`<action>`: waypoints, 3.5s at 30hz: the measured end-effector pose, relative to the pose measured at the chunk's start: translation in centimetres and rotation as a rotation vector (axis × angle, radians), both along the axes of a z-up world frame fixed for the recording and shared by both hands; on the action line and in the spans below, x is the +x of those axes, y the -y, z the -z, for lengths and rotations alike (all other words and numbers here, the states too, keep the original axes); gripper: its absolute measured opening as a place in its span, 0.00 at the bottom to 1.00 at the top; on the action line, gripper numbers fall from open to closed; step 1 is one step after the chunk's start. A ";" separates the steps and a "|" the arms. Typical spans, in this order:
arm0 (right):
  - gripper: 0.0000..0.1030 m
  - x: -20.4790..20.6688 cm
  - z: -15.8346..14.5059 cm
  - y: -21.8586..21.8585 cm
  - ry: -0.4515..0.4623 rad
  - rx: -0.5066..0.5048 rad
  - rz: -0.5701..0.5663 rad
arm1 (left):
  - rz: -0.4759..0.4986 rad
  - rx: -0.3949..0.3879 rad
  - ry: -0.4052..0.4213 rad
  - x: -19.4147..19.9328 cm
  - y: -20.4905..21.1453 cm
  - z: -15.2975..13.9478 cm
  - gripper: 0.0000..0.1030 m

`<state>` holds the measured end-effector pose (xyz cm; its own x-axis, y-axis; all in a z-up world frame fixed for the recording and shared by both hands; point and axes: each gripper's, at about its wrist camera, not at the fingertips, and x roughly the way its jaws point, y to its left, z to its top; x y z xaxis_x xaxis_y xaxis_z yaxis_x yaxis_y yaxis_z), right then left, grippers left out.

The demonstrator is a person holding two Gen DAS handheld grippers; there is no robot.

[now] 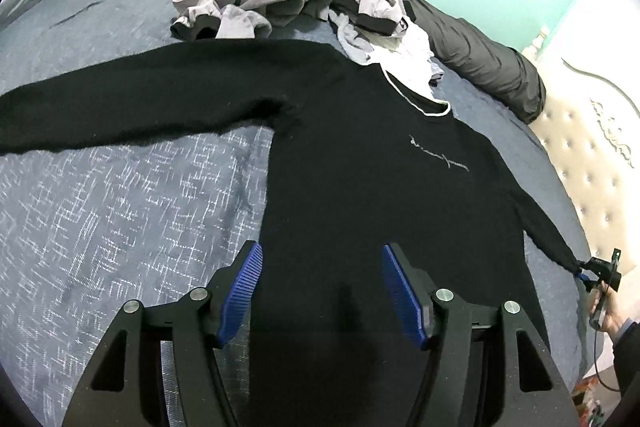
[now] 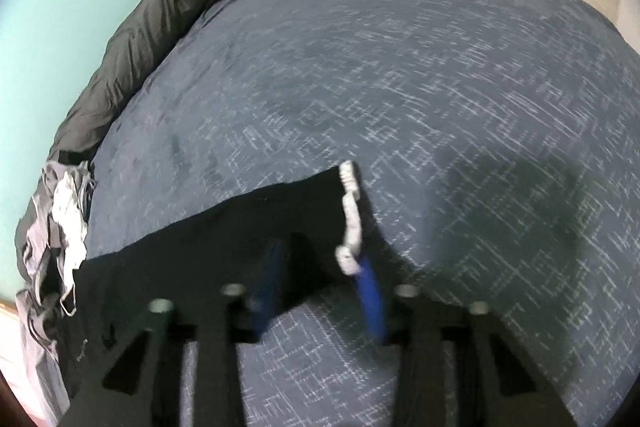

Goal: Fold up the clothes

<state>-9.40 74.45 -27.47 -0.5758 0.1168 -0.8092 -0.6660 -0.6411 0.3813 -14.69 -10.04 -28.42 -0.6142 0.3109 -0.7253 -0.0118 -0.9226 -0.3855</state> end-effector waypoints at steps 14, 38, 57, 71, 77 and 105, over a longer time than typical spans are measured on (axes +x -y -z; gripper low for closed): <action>0.07 -4.0 -8.1 8.8 -0.158 0.119 -0.272 | 0.000 0.026 -0.033 0.9 0.5 -1.3 0.64; 0.06 -12.0 -17.8 46.3 -0.347 0.019 -1.003 | -0.001 0.045 -0.125 6.3 3.2 -7.5 0.64; 0.06 -10.0 -5.5 54.7 -0.140 -0.111 -1.159 | 0.029 0.027 -0.109 5.7 2.6 -7.1 0.64; 0.10 -8.2 -0.9 57.2 0.019 -0.074 -1.224 | 0.091 0.023 -0.059 4.7 0.8 -5.9 0.64; 0.37 -8.0 -3.5 52.4 -0.021 -0.017 -1.121 | 0.148 0.026 0.008 2.9 -1.3 -3.8 0.64; 0.47 -7.5 -3.3 34.4 0.053 0.107 -0.763 | 0.427 -0.134 0.130 -0.8 -10.0 3.1 0.04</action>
